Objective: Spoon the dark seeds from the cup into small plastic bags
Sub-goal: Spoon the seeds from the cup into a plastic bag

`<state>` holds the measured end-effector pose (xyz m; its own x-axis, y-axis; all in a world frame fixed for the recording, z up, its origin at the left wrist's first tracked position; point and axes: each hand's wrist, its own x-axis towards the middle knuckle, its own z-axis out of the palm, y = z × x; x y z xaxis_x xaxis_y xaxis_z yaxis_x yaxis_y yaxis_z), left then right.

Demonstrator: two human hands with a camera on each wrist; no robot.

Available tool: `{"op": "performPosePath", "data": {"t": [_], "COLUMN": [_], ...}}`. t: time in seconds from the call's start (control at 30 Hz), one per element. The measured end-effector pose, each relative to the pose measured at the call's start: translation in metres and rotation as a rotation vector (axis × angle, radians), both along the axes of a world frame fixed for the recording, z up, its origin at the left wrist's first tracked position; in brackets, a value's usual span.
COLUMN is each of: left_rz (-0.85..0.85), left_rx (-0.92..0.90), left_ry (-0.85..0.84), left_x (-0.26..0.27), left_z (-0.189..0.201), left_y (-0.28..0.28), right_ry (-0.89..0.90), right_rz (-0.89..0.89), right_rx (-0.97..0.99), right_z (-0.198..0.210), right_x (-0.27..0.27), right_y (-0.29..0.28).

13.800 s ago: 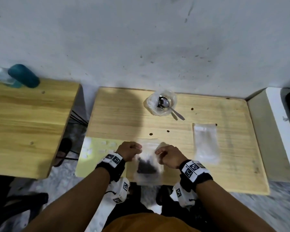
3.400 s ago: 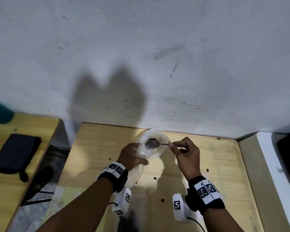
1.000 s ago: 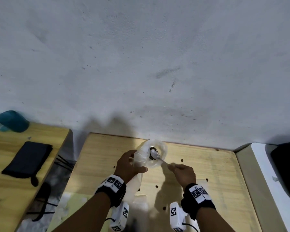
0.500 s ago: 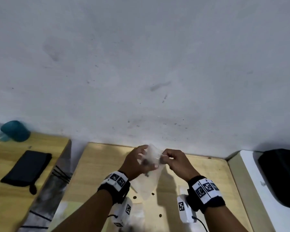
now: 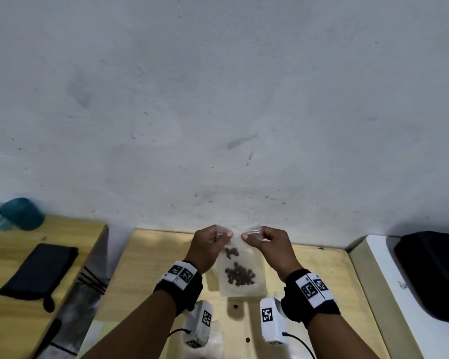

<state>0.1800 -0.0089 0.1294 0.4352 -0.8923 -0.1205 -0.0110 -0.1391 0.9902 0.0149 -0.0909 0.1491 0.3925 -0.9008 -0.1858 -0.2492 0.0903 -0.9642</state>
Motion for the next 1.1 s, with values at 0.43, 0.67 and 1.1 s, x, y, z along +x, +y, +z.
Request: {"op": "performPosePath", "data": {"t": [0.43, 0.67, 1.1], "left_rz": [0.094, 0.177, 0.064], "left_rx": [0.029, 0.093, 0.575], "left_ry": [0.129, 0.085, 0.033], "left_x": [0.008, 0.009, 0.007], "left_z": [0.007, -0.004, -0.091], "left_y": [0.001, 0.001, 0.131], "right_ry": [-0.155, -0.098, 0.461], "right_rz": [-0.073, -0.15, 0.236], "right_rx": [0.246, 0.097, 0.263], "right_z": [0.012, 0.009, -0.126], "right_x": [-0.009, -0.002, -0.01], "right_y": [-0.004, 0.014, 0.112]}}
